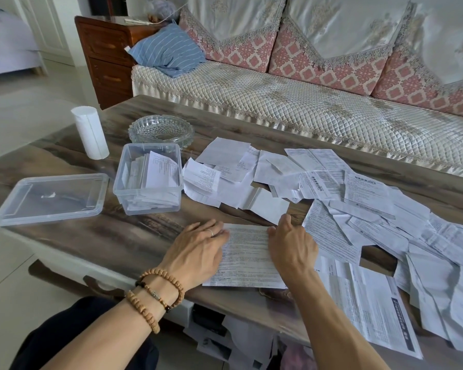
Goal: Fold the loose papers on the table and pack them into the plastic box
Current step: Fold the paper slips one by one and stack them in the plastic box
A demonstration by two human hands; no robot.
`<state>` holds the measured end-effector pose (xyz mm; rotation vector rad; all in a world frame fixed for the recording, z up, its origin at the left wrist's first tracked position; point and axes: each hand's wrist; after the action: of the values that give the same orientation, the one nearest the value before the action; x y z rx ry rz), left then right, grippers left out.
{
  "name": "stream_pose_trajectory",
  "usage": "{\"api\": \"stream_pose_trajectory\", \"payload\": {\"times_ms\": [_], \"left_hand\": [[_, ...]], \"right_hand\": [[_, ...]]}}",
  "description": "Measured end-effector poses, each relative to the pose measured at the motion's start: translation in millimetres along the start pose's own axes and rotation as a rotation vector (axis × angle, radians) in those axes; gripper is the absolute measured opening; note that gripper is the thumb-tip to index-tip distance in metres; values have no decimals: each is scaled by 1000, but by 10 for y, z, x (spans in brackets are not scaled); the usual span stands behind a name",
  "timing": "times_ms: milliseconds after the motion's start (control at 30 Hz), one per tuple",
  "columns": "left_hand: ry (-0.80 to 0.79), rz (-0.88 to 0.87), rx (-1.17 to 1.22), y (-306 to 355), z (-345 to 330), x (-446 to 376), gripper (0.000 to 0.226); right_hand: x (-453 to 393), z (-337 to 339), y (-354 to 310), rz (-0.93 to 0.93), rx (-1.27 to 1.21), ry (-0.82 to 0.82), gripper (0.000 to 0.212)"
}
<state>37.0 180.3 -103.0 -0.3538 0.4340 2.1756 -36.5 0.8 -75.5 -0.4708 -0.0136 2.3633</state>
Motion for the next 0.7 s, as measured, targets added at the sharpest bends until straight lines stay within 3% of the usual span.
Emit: {"api": "stream_pose_trajectory", "payload": {"times_ms": [133,200,267,333,533,700], "left_hand": [[-141,-11,-19,-36,107,-26,51],[-223,-17,-26,-41,177,-48,56],[-313,-11,-33,-38,233,-81,61],[-395,-13,-37,-35,288,-102,68],[-508,22,1,-130,349,-51,95],[-525,59,22,-129,377,-33,99]], "right_hand": [[109,-24,-48,445,-6,142,13],[265,-85,-63,584,-119,-1,29],[406,-77,-35,558,-152,-183,58],[480,-14,32,585,-106,-266,82],[517,160,343,671,40,-360,81],[431,267,484,667,152,-383,103]]}}
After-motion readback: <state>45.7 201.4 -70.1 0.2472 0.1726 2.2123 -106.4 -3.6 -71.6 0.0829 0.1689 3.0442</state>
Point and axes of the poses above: each hand's wrist, its own x-axis away from the middle knuckle, its own z-axis out of the back of the hand, y = z × x, and after that the axes turned 13 degrees about y, right-handed
